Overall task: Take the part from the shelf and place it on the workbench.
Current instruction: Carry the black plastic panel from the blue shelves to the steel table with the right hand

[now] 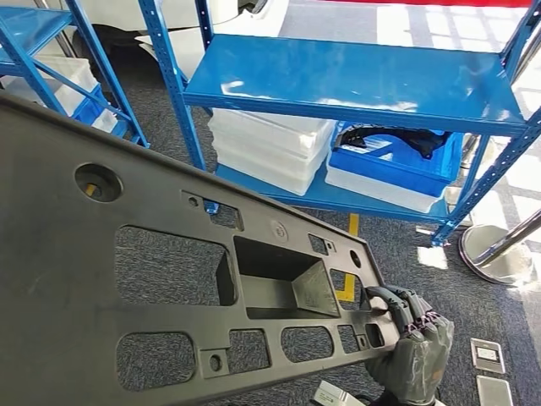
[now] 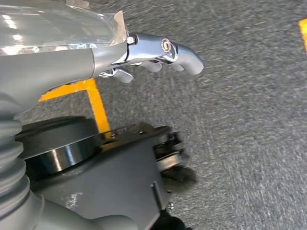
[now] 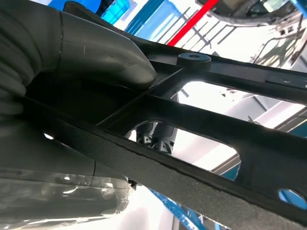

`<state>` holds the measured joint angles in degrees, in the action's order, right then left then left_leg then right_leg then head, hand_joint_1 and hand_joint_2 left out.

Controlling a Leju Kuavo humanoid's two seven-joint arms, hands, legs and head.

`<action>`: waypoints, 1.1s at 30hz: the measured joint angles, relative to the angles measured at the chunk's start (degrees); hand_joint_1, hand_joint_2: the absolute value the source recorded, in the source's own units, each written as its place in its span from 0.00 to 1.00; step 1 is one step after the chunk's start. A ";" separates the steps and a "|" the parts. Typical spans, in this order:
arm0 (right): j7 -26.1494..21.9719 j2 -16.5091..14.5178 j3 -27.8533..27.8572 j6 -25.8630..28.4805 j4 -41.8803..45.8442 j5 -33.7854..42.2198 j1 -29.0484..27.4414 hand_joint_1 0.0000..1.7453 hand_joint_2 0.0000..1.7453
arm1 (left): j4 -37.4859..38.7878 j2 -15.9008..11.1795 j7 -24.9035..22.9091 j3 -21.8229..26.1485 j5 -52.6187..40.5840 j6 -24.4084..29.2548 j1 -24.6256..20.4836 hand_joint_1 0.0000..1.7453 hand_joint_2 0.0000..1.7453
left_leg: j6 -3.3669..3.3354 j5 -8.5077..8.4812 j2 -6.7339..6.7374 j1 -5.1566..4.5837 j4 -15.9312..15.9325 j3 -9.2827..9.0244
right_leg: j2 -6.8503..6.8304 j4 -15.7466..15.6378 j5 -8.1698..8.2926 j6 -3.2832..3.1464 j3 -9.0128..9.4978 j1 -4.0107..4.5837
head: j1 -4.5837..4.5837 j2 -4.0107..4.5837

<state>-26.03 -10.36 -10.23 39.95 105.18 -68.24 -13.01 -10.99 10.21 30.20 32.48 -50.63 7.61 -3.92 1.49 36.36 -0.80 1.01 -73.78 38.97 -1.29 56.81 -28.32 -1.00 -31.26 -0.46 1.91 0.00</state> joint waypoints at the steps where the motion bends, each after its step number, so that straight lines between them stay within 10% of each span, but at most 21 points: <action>1: 0.00 0.00 0.09 0.00 0.01 -0.08 -0.06 1.00 1.00 | 0.00 0.00 -0.01 0.02 -0.05 0.00 0.06 0.00 1.00 | -0.05 -0.51 0.10 -0.01 0.22 -0.56 | -0.45 0.13 0.07 -0.01 -0.18 0.09 | 0.01 0.00; 6: 0.02 -0.14 0.46 0.00 0.29 -0.62 -0.22 1.00 1.00 | 0.00 0.01 -0.01 0.05 -0.37 -0.02 -0.06 0.00 1.00 | -1.38 -6.34 3.02 -0.78 15.75 -9.26 | -2.28 0.92 0.26 0.64 -0.73 0.54 | -0.03 0.00; 11: 0.11 -0.25 0.62 0.00 0.85 -0.89 -0.35 1.00 1.00 | 0.00 0.04 -0.01 0.17 -0.45 -0.04 0.32 0.00 1.00 | -3.18 -7.46 2.04 -0.68 16.38 -8.38 | -1.40 2.77 -1.31 2.37 -1.67 0.35 | -0.12 0.00; 14: 0.01 -0.26 0.87 0.00 1.03 -0.99 -0.68 1.00 1.00 | 0.00 0.07 -0.01 0.25 -0.62 -0.06 0.13 0.00 1.00 | -3.79 -8.19 0.99 -0.60 16.39 -7.60 | 0.63 12.94 -7.41 2.82 -5.49 0.23 | -0.17 0.00; 16: -0.09 -0.27 1.13 0.00 1.03 -1.05 -0.97 1.00 1.00 | 0.00 0.07 -0.01 0.43 -0.69 -0.08 0.21 0.00 1.00 | -3.76 -8.52 -0.04 -0.62 16.31 -7.18 | 0.76 16.85 -8.35 2.81 -6.58 0.22 | -0.16 0.00; 20: -0.53 -0.43 1.63 0.00 1.48 -0.86 -1.25 1.00 1.00 | 0.00 0.19 -0.01 0.80 -0.95 -0.16 0.06 0.00 1.00 | -3.30 -8.94 -2.56 -0.69 16.04 -6.83 | 3.88 3.78 -1.79 2.05 0.63 0.14 | -0.13 0.00; 22: -0.63 -0.56 1.90 0.00 1.73 -0.79 -1.33 1.00 1.00 | 0.00 0.24 -0.01 0.93 -0.99 -0.20 -0.03 0.00 1.00 | -2.74 -9.30 -3.57 -0.69 15.86 -6.19 | 5.08 0.59 -1.24 1.61 1.96 0.16 | -0.11 0.00; 26: -0.76 -1.02 2.32 -0.01 1.97 -0.66 -1.38 1.00 1.00 | 0.00 0.19 -0.01 1.23 -1.14 -0.24 0.26 0.00 1.00 | -1.52 -8.22 -2.83 -0.75 14.09 -4.55 | 2.79 -0.23 -0.85 0.62 1.63 -0.24 | 0.09 0.00; 30: -1.25 -1.36 2.71 -0.01 2.10 -0.39 -1.81 1.00 1.00 | 0.00 0.17 -0.09 1.32 -1.44 -0.24 0.19 0.00 1.00 | -0.61 -1.66 -0.11 -0.45 1.28 0.71 | -0.27 -0.24 -0.61 0.13 1.17 -0.18 | 0.33 0.00; 33: -1.50 -1.50 3.03 -0.01 2.10 -0.31 -1.98 1.00 1.00 | 0.00 0.16 -0.28 1.44 -1.50 -0.20 0.38 0.00 1.00 | -0.45 -4.00 0.67 -0.29 3.59 -1.36 | -2.32 -0.03 -0.66 0.22 1.05 -0.15 | 0.34 0.00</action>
<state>-27.53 -11.86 -7.20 39.94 107.27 -68.55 -15.00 -10.99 10.37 29.91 33.92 -52.13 7.41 -3.53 1.04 32.35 -0.14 0.71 -70.19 37.60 -3.61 56.78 -28.98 -0.78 -30.22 -0.61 2.25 0.00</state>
